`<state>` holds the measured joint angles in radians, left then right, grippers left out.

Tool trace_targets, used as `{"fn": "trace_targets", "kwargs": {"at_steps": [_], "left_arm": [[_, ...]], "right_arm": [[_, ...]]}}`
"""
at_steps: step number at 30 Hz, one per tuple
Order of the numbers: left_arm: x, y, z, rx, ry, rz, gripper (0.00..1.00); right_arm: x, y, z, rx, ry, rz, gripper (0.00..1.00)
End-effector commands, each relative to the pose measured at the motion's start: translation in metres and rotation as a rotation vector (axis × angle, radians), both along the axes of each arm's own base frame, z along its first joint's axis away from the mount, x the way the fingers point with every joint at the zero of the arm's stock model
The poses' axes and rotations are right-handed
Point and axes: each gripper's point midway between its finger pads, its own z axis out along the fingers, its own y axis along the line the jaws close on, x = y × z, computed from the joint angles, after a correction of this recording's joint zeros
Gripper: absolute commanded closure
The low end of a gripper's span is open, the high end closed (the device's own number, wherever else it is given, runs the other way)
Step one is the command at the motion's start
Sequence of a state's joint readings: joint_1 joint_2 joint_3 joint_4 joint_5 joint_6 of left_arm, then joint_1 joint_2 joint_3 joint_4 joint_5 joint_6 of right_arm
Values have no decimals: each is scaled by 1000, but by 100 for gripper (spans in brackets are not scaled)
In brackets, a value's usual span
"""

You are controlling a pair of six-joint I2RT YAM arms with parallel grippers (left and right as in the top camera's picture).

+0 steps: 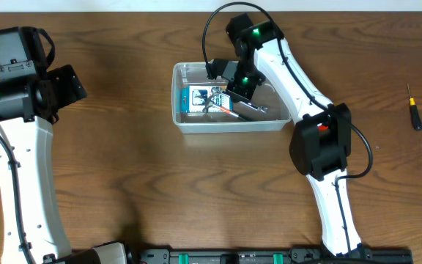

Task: Pack container
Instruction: 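Carry the wrench with the right gripper into the clear container, then open the right gripper to drop the wrench in the container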

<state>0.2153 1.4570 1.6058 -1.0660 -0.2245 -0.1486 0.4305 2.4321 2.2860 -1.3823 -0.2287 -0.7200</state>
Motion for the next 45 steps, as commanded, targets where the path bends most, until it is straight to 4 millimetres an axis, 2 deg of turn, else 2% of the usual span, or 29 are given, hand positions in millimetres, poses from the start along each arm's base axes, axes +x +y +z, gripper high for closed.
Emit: {"fn": "trace_targets", "kwargs": {"at_steps": [1, 5, 11, 15, 16, 19, 20, 25, 31, 36, 39, 45], "left_arm": [[-1, 4, 1, 20, 8, -1, 2], [-1, 4, 1, 20, 8, -1, 2], [-1, 4, 1, 20, 8, -1, 2], [-1, 4, 1, 20, 8, -1, 2], [-1, 4, 1, 20, 8, -1, 2], [-1, 4, 1, 20, 8, -1, 2], [-1, 4, 1, 20, 8, -1, 2], [-1, 4, 1, 20, 8, -1, 2], [-1, 4, 1, 20, 8, -1, 2], [-1, 4, 1, 20, 8, -1, 2], [-1, 4, 1, 20, 8, -1, 2], [-1, 4, 1, 20, 8, -1, 2]], "right_arm": [[-2, 6, -1, 17, 0, 6, 99], [1, 7, -1, 21, -7, -1, 95], [1, 7, -1, 21, -7, -1, 79], [1, 7, -1, 22, -10, -1, 65], [2, 7, -1, 22, -11, -1, 58], [3, 8, 0, 24, -13, -19, 12], [5, 9, 1, 27, -16, -38, 1], [15, 13, 24, 50, -37, -157, 1], [23, 4, 84, 78, -90, -289, 1], [21, -29, 137, 64, -157, -393, 1], [26, -54, 156, 49, -201, -488, 1], [35, -100, 178, 76, -215, -722, 1]]}}
